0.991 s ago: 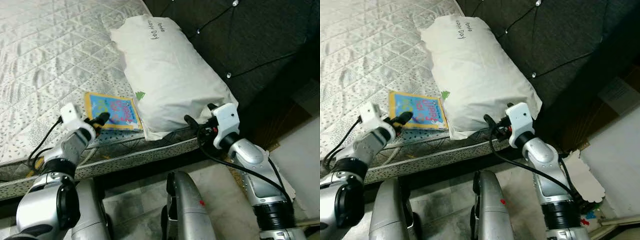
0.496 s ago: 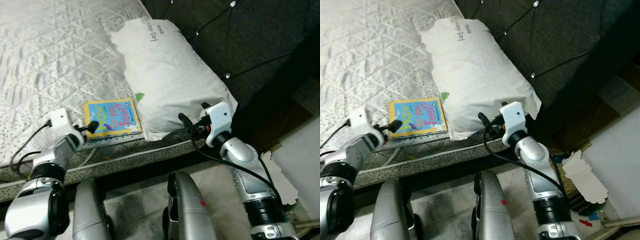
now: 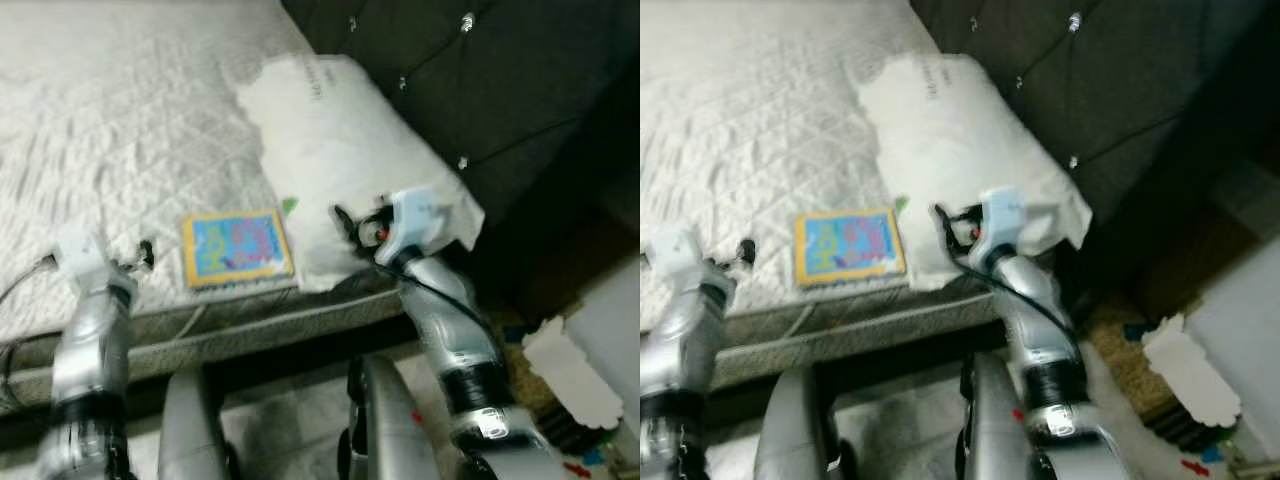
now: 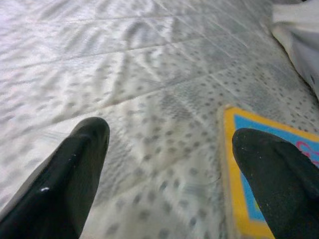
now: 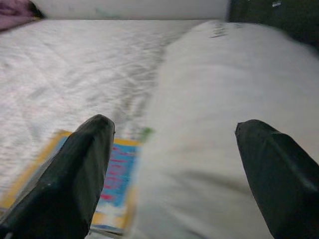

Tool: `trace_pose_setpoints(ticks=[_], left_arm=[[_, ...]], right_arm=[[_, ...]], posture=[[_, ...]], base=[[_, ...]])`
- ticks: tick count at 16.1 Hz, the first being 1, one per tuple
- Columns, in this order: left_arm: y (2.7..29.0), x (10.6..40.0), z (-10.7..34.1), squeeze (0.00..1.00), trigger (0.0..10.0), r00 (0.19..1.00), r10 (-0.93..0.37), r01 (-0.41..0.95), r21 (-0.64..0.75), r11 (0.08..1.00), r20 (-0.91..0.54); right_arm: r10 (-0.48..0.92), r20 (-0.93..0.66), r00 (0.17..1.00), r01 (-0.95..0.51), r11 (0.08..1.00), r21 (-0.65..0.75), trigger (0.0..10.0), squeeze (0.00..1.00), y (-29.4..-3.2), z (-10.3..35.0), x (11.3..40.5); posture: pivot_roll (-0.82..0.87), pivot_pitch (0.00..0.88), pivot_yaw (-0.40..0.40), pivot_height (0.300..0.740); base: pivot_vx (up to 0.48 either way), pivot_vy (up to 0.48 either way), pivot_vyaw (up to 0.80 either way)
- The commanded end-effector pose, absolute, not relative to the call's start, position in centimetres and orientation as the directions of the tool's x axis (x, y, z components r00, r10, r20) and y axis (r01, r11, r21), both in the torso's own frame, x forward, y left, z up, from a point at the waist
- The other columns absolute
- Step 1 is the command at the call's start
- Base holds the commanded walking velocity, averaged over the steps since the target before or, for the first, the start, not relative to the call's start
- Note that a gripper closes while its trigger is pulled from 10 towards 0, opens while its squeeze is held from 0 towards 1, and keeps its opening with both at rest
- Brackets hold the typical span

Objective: Clean up the room

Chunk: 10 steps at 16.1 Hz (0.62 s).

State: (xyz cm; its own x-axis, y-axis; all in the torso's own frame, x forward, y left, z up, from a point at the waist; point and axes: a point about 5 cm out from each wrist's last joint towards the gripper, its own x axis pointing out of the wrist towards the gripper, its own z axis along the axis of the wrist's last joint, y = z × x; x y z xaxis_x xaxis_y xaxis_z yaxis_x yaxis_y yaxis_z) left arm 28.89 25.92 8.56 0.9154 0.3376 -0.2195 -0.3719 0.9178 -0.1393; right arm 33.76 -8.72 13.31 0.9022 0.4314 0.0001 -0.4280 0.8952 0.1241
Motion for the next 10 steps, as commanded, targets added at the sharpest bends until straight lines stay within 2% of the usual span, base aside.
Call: trace_pose_setpoints(ticks=[1, 3, 4, 5, 6, 8, 10], left_arm=[[25.7, 28.6, 10.0, 1.0, 10.0, 0.916, 0.373, -0.389, -0.109, 0.915, -0.145], [25.4, 26.2, 11.7, 1.0, 10.0, 0.876, 0.483, -0.482, 0.045, 0.875, -0.002], [25.2, 25.7, 12.3, 0.83, 10.0, 0.869, 0.492, -0.494, 0.048, 0.868, 0.048], [24.3, 24.4, 12.7, 0.0, 10.0, 0.87, 0.485, -0.493, 0.106, 0.864, 0.093], [23.9, 23.7, 12.6, 0.0, 10.0, 0.874, 0.476, -0.484, 0.119, 0.867, 0.096], [22.9, 23.1, 12.5, 0.0, 10.0, 0.917, 0.369, -0.391, 0.164, 0.906, 0.151], [22.8, 22.8, 12.0, 0.0, 10.0, 0.915, 0.372, -0.396, 0.177, 0.901, 0.157]], right_arm=[[0.434, -0.019, 0.901, -0.428, 0.893, 0.138, 10.0, 0.0, -8.3, 13.0, 34.0], [0.483, -0.01, 0.876, -0.478, 0.869, 0.126, 10.0, 0.0, -6.0, 12.9, 33.9], [0.492, -0.011, 0.87, -0.489, 0.867, 0.101, 10.0, 0.0, -5.4, 12.8, 33.9], [0.495, -0.004, 0.869, -0.493, 0.867, 0.072, 10.0, 0.0, -4.7, 12.7, 33.9], [0.5, 0.004, 0.866, -0.5, 0.865, 0.045, 10.0, 0.0, -4.5, 12.6, 33.8], [0.509, 0.024, 0.861, -0.509, 0.859, 0.045, 10.0, 0.0, -4.5, 12.6, 33.5], [0.436, 0.05, 0.898, -0.439, 0.897, 0.054, 10.0, 0.0, -5.3, 12.7, 33.7]], posture=[[0.04, 0.0, -0.069, 0.55], [0.08, 0.0, -0.068, 0.55], [0.1, 0.0, -0.068, 0.55], [0.12, 0.0, -0.067, 0.55], [0.12, 0.0, -0.066, 0.55], [0.12, 0.0, -0.053, 0.55], [0.11, 0.0, -0.05, 0.55]], base=[[0.0, 0.0, 0.0], [0.0, 0.0, 0.0], [0.0, 0.0, 0.0], [0.0, 0.0, 0.0], [0.0, 0.0, 0.0], [0.0, 0.0, 0.0], [0.0, 0.0, 0.0]])
